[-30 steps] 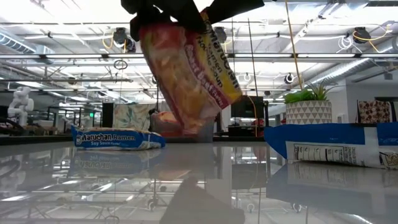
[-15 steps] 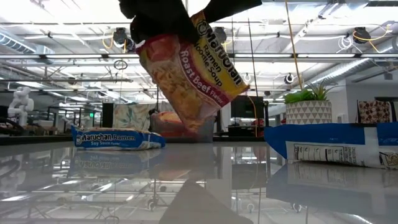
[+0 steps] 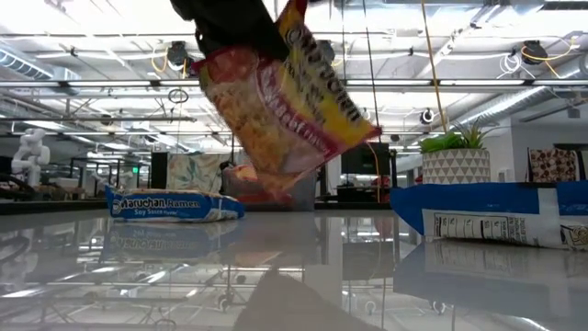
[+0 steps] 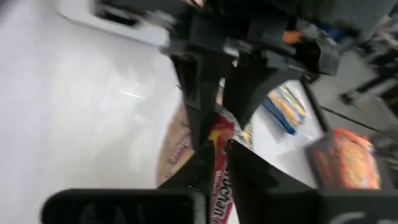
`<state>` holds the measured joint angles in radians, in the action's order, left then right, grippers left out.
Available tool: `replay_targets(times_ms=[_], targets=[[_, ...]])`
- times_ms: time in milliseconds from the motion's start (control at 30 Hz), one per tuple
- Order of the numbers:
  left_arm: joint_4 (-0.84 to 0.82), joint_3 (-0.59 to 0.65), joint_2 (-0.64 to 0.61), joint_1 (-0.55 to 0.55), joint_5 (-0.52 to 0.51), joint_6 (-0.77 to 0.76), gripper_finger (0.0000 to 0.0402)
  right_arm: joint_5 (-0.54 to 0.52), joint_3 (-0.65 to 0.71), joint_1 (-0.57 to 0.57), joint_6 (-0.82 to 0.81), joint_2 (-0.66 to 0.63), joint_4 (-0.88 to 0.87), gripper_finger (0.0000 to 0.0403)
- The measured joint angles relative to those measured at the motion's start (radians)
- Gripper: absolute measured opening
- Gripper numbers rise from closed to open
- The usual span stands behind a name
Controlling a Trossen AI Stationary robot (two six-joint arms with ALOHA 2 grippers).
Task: Sort Maruchan noodles
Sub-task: Put the red noodle pack into the white bin
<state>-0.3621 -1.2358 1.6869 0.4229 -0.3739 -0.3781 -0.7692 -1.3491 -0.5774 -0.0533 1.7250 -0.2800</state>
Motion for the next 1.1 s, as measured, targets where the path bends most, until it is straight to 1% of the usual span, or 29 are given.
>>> replay_targets(times_ms=[133, 200, 267, 367, 433, 533, 567, 667, 867, 967, 1100], targets=[[0.03, 0.0, -0.035, 0.031, 0.016, 0.029, 0.0103, 0.067, 0.0, -0.034, -0.056, -0.081, -0.048, 0.0077], [0.076, -0.002, -0.053, 0.045, 0.016, 0.051, 0.0103, 0.076, 0.013, -0.057, -0.091, -0.118, -0.051, 0.0095], [0.076, -0.001, -0.081, 0.067, 0.014, 0.08, 0.0103, 0.083, 0.041, -0.078, -0.13, -0.153, -0.041, 0.0113], [0.135, -0.002, -0.109, 0.096, 0.005, 0.11, 0.0103, 0.091, 0.104, -0.1, -0.245, -0.207, -0.015, 0.0139], [0.131, -0.002, -0.128, 0.121, -0.027, 0.122, 0.0103, 0.093, 0.158, -0.107, -0.298, -0.245, 0.033, 0.0157], [0.141, -0.002, -0.148, 0.147, -0.099, 0.121, 0.0103, 0.089, 0.254, -0.114, -0.312, -0.306, 0.158, 0.0184], [0.131, -0.002, -0.157, 0.156, -0.124, 0.115, 0.0103, 0.089, 0.285, -0.115, -0.305, -0.324, 0.218, 0.0192], [0.155, -0.002, -0.177, 0.172, -0.148, 0.111, 0.0104, 0.089, 0.38, -0.116, -0.244, -0.375, 0.386, 0.0219], [0.202, -0.002, -0.189, 0.208, -0.244, 0.14, 0.0104, 0.096, 0.524, -0.105, -0.086, -0.407, 0.711, 0.0277], [0.242, -0.002, -0.19, 0.221, -0.309, 0.146, 0.0104, 0.141, 0.573, -0.105, 0.005, -0.408, 0.83, 0.0303], [0.321, -0.002, -0.19, 0.243, -0.368, 0.181, 0.0104, 0.146, 0.613, -0.104, 0.091, -0.404, 0.927, 0.0322]])
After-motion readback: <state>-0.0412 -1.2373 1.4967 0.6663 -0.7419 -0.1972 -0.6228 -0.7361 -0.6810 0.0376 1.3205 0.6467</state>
